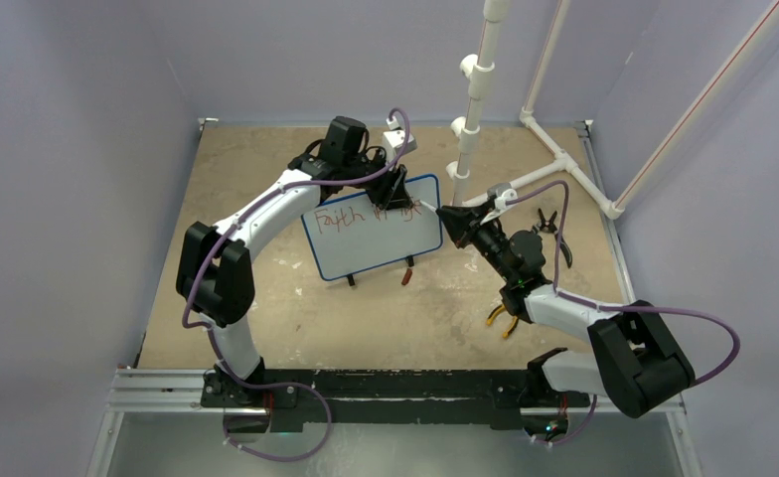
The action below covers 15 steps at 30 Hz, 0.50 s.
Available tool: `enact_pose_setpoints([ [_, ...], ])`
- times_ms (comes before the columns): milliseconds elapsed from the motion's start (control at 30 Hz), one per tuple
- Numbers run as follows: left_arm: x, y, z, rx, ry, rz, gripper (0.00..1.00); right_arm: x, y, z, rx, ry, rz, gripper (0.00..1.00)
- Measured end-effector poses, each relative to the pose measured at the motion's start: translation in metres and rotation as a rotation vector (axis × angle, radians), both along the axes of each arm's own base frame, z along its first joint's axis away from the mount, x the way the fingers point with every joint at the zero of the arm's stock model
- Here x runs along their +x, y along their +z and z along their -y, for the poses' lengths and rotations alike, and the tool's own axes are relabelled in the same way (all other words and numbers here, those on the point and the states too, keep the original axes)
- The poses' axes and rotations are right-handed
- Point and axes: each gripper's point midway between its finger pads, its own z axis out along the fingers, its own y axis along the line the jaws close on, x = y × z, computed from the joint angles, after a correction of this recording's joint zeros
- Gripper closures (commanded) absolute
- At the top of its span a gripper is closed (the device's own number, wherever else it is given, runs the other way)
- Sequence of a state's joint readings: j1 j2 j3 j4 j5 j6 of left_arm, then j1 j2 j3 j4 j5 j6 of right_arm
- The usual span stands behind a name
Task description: Write a sentence on the whiteboard
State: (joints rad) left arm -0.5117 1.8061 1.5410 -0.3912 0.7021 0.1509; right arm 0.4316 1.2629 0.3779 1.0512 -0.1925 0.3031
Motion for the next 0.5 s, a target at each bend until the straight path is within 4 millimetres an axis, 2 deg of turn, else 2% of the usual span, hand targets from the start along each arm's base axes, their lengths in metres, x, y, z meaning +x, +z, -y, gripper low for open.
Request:
enact_pose_setpoints([
  [433, 0.0003, -0.0001, -0.0001, 0.001, 0.002, 0.000, 1.00, -0.0002, -0.0006, 0.0004, -0.002, -0.002, -0.003, 1.00],
  [500, 0.0006, -0.0001, -0.0002, 0.001, 0.003, 0.001, 0.89, -0.0003, -0.0009, 0.0008, -0.003, -0.004, -0.006, 1.00],
])
